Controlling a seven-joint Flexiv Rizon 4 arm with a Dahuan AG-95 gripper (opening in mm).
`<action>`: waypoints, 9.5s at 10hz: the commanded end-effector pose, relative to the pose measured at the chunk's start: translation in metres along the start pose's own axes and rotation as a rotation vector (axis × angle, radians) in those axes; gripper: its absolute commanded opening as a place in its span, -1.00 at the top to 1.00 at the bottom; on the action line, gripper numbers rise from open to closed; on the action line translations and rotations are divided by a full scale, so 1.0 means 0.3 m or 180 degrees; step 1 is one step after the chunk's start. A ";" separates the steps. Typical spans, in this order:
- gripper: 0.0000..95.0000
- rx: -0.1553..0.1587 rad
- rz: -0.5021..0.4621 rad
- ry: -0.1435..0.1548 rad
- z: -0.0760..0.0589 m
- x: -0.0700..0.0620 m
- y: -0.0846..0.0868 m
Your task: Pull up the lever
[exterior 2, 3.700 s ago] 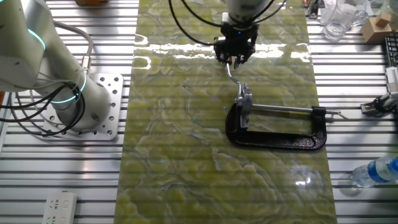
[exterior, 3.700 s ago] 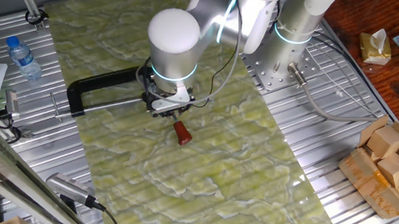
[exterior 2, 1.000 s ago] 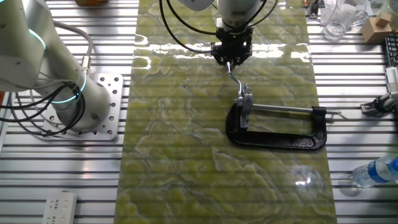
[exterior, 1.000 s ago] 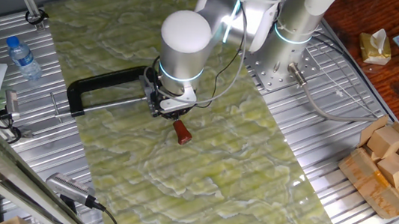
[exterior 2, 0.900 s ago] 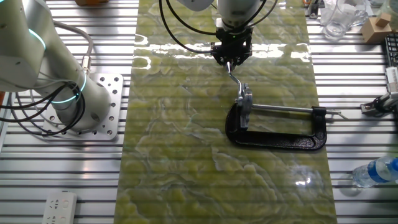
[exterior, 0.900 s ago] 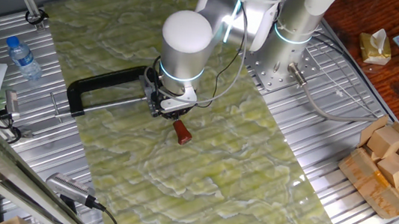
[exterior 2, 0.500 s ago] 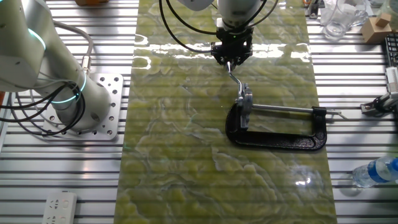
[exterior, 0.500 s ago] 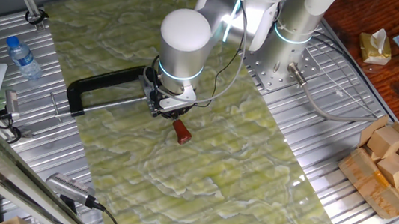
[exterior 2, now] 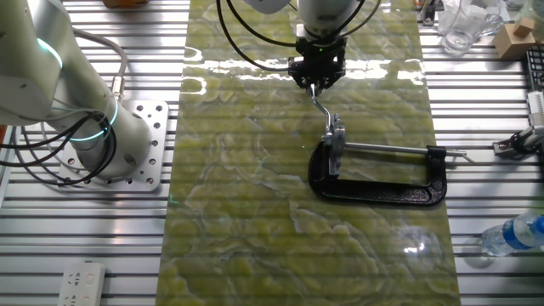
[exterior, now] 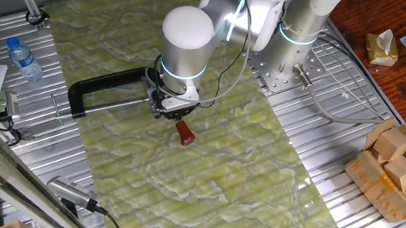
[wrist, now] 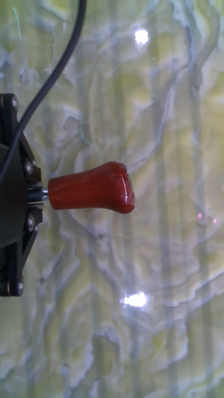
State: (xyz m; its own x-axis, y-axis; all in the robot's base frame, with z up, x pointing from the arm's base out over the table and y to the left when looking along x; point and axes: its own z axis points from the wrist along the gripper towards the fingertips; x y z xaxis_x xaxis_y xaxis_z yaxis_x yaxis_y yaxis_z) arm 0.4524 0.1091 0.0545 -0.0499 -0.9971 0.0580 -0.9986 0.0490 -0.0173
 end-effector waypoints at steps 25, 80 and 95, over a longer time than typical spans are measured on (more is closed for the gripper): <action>1.00 0.0180 0.0099 -0.0161 -0.163 0.010 0.002; 1.00 0.0002 -0.0447 -0.0231 -0.399 0.166 0.013; 1.00 -0.0054 -0.0455 -0.0605 -0.383 0.209 0.003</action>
State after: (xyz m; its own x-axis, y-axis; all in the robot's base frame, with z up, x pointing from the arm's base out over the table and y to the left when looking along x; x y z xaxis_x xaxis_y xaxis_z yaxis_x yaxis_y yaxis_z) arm 0.4453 0.0574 0.1401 0.0941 -0.9867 -0.1324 -0.9955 -0.0941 -0.0064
